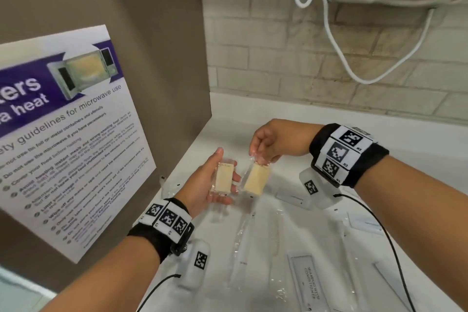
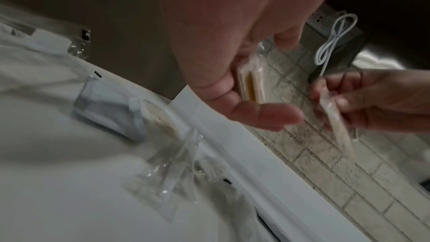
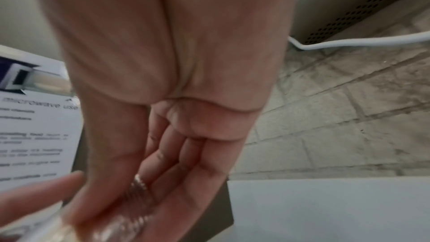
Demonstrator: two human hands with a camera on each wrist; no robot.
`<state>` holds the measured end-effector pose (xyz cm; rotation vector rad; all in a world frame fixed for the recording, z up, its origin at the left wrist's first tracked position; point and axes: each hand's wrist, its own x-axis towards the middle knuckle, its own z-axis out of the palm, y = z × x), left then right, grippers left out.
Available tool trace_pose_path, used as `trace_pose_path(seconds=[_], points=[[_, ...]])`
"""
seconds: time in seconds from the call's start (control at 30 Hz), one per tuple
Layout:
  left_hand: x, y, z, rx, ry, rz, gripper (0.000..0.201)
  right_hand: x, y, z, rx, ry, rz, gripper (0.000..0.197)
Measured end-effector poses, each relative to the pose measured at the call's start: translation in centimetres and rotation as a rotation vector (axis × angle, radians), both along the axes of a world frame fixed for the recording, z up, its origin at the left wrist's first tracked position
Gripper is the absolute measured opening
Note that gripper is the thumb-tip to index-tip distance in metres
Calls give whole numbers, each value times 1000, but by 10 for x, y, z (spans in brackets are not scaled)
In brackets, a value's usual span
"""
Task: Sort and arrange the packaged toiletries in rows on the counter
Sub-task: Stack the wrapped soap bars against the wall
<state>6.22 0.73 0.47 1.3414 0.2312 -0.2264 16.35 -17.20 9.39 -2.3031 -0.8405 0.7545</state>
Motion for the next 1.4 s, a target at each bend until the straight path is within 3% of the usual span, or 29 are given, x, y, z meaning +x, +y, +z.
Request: trace_pose_path(seconds=[0.17, 0.4, 0.53, 0.63, 0.77, 0.9, 1.07, 1.13, 1.23, 1.4], points=[[0, 10, -5, -96, 33, -177, 77, -12, 45, -8, 107, 50, 75, 32], [1, 34, -8, -30, -64, -34, 31, 0, 97, -26, 227, -68, 93, 31], [4, 47, -17, -22, -67, 81, 25, 23, 107, -34, 214, -174, 16, 38], [7, 57, -21, -27, -64, 148, 25, 45, 109, -50, 102, -167, -43, 29], [12, 65, -20, -13, -63, 210, 21, 51, 121, -89, -212, -261, 98, 32], [20, 71, -18, -22, -88, 253, 19, 46, 139, -107, -282, -292, 240, 46], [28, 75, -14, -68, -94, 268, 18, 52, 159, -112, -446, -393, 287, 36], [30, 76, -15, -65, -81, 268, 19, 55, 158, -113, -493, -334, 267, 38], [31, 76, -18, 0, -83, 263, 21, 60, 151, -111, -410, -206, 203, 46], [34, 74, -25, 114, -123, 299, 32, 63, 122, -83, -142, 17, 84, 29]])
